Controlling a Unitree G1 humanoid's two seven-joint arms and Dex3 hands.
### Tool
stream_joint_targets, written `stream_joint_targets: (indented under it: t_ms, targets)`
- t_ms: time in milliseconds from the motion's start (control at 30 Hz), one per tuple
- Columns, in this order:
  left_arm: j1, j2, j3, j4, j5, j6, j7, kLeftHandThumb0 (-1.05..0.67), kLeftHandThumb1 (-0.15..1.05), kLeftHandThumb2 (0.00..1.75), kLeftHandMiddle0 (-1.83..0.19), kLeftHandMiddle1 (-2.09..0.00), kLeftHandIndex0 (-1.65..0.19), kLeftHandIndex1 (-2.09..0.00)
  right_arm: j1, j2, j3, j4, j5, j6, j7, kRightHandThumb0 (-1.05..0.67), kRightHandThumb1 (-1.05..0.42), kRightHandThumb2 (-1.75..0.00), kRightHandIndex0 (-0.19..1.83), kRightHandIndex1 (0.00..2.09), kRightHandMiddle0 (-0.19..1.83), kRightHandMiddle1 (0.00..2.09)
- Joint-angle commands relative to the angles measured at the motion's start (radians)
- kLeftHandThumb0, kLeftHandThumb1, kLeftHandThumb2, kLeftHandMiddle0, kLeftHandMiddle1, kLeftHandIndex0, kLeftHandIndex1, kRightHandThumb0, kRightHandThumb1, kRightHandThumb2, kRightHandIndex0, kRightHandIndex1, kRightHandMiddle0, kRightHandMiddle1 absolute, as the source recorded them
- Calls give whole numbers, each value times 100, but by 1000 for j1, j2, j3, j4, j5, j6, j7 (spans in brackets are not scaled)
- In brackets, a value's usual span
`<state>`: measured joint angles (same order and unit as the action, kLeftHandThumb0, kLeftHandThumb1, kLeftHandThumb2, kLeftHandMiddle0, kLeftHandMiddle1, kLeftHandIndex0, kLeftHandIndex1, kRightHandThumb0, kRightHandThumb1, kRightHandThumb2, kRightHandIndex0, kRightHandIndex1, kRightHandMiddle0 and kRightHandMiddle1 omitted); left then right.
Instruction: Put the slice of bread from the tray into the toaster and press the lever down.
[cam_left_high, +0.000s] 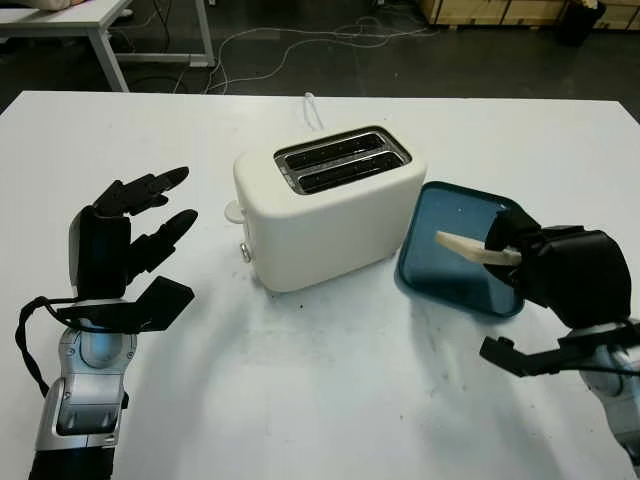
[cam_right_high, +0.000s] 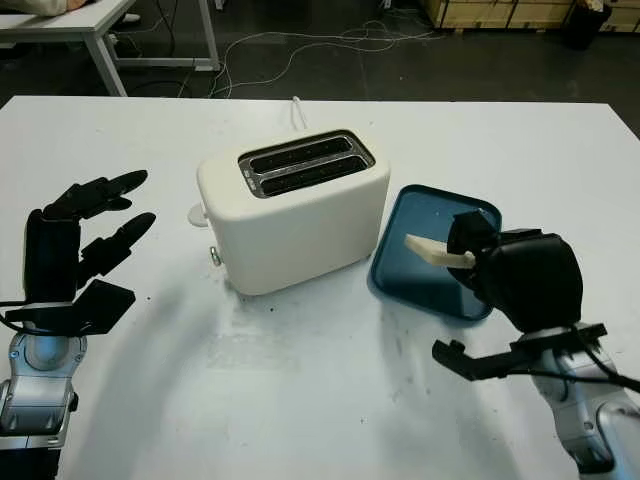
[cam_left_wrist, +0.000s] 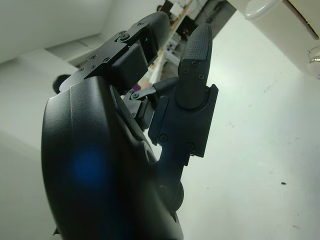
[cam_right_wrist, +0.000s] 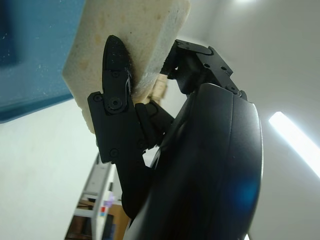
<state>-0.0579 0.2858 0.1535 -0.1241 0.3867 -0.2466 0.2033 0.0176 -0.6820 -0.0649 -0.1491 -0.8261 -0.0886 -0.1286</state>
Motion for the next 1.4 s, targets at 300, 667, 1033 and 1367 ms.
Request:
stream_joint_targets:
  t_ms: [300, 667, 1033, 1367]
  targets:
    - [0, -1, 0, 10, 2, -16, 20, -50, 92, 15, -50, -108, -88, -2, -494, -250, -91, 220, 484, -17, 556, -20, -92, -32, 75, 175, 42, 170]
    - [8, -3, 1, 5, 5, -5, 25, -52, 92, 15, -52, -106, -88, -2, -1081, -256, 128, 494, 569, 3, 980, -35, -92, -29, 83, 175, 53, 174]
    - [10, -2, -3, 8, 11, -8, 32, -52, 92, 15, -54, -105, -89, -1, -1403, -88, 281, 755, 530, 10, 1131, -39, -92, -27, 84, 175, 59, 173]
    - [12, -10, -6, 2, 14, -5, 35, -49, 92, 13, -55, -104, -89, -1, -1547, 108, 328, 962, 553, 6, 1237, -43, -92, -29, 97, 175, 76, 174]
